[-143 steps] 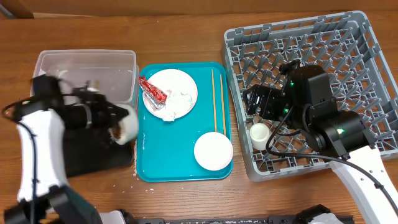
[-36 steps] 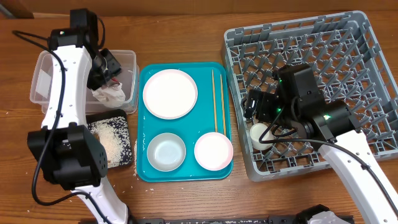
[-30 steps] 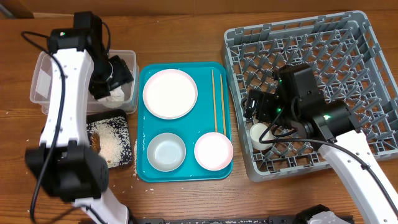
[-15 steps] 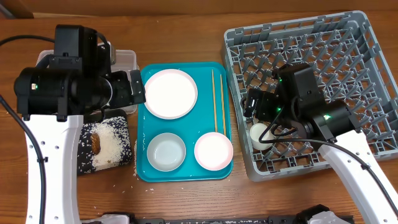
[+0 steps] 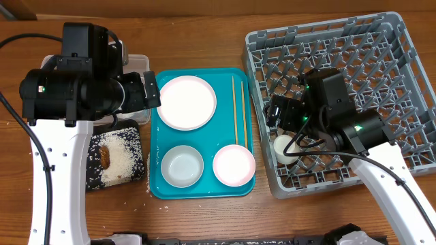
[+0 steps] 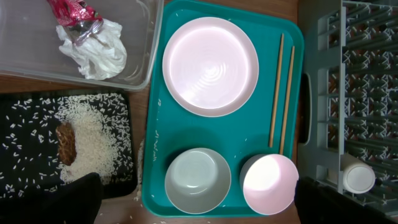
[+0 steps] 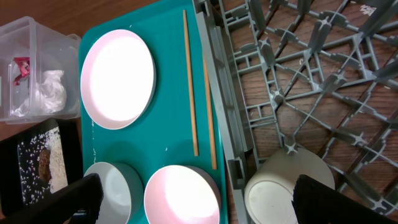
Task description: Sort waste into correct bins and load items into the dishwasher
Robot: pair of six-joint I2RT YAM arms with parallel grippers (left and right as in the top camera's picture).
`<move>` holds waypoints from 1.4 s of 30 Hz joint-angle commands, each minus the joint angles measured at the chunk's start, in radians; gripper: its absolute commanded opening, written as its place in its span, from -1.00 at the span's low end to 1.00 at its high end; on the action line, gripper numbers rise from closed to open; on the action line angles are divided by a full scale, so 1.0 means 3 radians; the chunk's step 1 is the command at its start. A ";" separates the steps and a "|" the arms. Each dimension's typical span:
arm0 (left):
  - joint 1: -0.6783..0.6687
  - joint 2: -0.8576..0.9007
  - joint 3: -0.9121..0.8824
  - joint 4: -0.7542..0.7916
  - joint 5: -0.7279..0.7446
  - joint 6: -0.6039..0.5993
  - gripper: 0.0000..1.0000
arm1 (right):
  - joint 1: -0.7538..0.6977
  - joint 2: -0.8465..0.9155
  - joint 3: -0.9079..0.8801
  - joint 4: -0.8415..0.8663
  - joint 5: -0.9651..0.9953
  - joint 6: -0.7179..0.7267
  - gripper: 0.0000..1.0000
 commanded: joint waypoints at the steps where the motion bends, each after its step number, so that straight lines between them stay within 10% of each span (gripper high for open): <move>1: -0.0014 0.0020 0.0025 0.0003 0.0013 -0.0022 1.00 | 0.0015 -0.0001 0.0045 0.0019 -0.0008 -0.0010 1.00; 27: -0.0165 -0.0173 0.0005 0.0107 -0.0346 0.0053 1.00 | 0.0015 -0.0001 0.0045 0.0019 -0.0008 -0.0010 1.00; 42: -0.0468 -0.2148 -0.2688 0.3124 -0.0765 0.0568 1.00 | 0.0015 -0.0001 0.0045 0.0019 -0.0008 -0.0010 1.00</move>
